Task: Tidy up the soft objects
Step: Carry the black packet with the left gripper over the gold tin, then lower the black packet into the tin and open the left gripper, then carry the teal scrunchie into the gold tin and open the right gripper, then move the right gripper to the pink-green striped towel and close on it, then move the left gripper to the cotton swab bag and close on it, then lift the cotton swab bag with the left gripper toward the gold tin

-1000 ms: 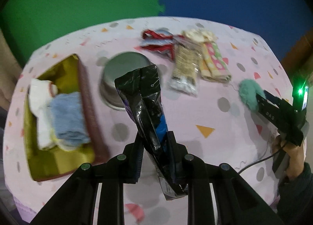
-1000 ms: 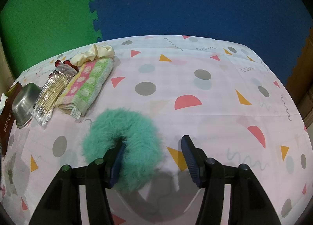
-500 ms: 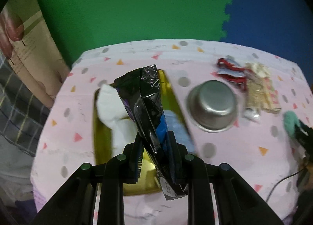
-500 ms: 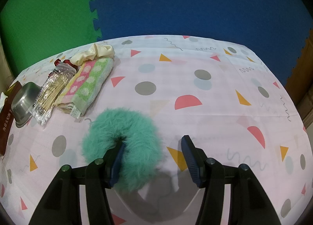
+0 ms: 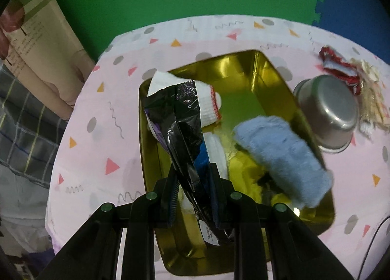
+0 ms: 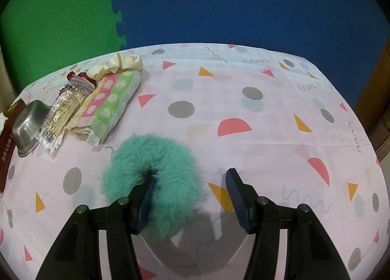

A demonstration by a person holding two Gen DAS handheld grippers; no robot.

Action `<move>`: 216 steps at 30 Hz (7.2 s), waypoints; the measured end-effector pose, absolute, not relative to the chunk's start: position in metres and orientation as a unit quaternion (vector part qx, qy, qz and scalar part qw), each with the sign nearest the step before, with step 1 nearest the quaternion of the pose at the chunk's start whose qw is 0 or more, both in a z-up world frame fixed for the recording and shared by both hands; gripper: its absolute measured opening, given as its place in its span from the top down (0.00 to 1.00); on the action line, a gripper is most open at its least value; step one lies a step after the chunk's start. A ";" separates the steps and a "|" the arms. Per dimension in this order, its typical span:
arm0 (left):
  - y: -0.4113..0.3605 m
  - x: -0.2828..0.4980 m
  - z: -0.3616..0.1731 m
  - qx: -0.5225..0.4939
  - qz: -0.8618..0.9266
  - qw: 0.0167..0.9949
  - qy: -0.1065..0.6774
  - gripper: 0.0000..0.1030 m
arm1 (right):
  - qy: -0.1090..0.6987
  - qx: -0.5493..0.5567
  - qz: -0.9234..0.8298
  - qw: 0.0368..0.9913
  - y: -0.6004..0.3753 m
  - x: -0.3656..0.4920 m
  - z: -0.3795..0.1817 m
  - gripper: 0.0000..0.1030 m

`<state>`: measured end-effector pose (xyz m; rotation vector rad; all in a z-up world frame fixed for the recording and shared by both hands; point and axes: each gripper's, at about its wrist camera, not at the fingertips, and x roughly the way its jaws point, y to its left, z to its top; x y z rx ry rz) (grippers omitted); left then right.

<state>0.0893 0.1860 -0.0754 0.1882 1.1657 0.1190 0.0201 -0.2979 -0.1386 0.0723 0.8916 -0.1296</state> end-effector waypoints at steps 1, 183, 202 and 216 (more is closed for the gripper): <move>0.187 0.089 -0.077 0.089 0.055 0.828 0.550 0.79 | 0.431 0.034 -0.063 0.900 -0.297 0.020 -0.139 0.44; -0.060 0.094 -0.066 0.092 -0.109 0.898 0.416 0.11 | 0.423 0.065 -0.039 0.903 -0.314 0.041 -0.133 0.56; -0.099 0.143 -0.121 0.108 -0.090 0.868 0.476 0.20 | 0.419 0.073 -0.037 0.904 -0.319 0.036 -0.135 0.54; -0.109 0.134 -0.122 0.089 -0.104 0.855 0.500 0.74 | 0.419 0.076 -0.036 0.904 -0.319 0.036 -0.135 0.53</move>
